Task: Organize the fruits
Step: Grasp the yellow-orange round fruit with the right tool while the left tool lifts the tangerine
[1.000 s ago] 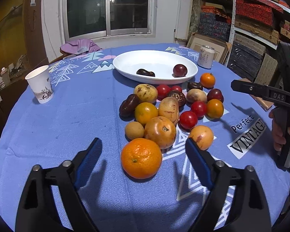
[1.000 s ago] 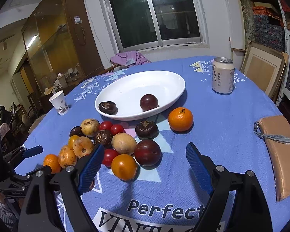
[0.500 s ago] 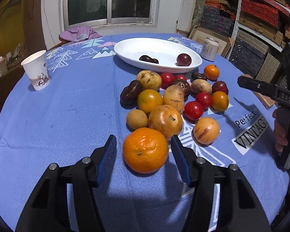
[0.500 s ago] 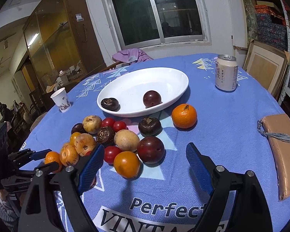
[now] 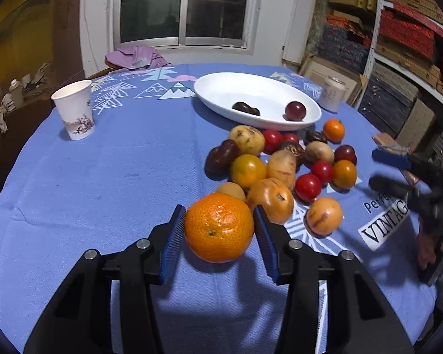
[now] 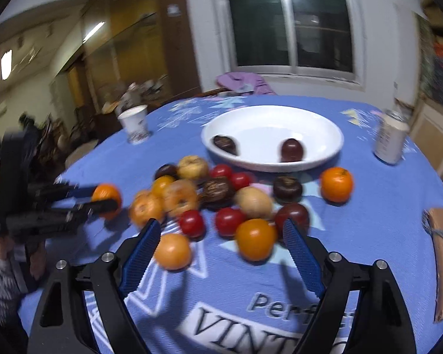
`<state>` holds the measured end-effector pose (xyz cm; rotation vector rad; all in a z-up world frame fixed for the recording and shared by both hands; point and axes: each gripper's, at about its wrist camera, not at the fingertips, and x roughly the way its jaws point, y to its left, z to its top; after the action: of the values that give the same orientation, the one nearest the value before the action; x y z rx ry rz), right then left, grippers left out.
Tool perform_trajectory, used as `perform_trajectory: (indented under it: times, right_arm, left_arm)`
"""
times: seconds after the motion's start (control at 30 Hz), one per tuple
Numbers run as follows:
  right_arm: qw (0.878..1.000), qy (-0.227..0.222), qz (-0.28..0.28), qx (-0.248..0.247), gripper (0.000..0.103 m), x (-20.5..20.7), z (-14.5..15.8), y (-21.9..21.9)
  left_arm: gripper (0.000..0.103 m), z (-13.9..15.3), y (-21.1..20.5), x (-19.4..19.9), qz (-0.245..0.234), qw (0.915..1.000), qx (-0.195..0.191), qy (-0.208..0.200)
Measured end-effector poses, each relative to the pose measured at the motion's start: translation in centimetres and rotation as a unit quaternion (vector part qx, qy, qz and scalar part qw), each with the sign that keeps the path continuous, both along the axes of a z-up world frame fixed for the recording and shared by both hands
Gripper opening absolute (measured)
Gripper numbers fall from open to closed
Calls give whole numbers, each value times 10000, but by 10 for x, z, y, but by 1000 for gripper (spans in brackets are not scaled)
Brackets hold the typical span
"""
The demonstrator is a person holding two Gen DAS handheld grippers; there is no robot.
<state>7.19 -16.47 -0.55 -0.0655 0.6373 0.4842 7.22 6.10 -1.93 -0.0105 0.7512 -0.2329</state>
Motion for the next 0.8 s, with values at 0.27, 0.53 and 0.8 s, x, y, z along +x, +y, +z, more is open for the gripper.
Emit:
perform_trajectory:
  times: [0.27,0.53,0.8]
  right_arm:
    - [9957,417,547,-616,59,1,-17,47]
    - [9914,959,559,-698,42,16,-31,60]
    - [9957,782,440,-226,41,14,-20,42]
  left_arm:
    - [47,-2,-3,2,-74,9999,15,71]
    - [47,-9,-6,5,-142,9997,36,219]
    - [47,-7,-3,5,-90,9998,-60,182]
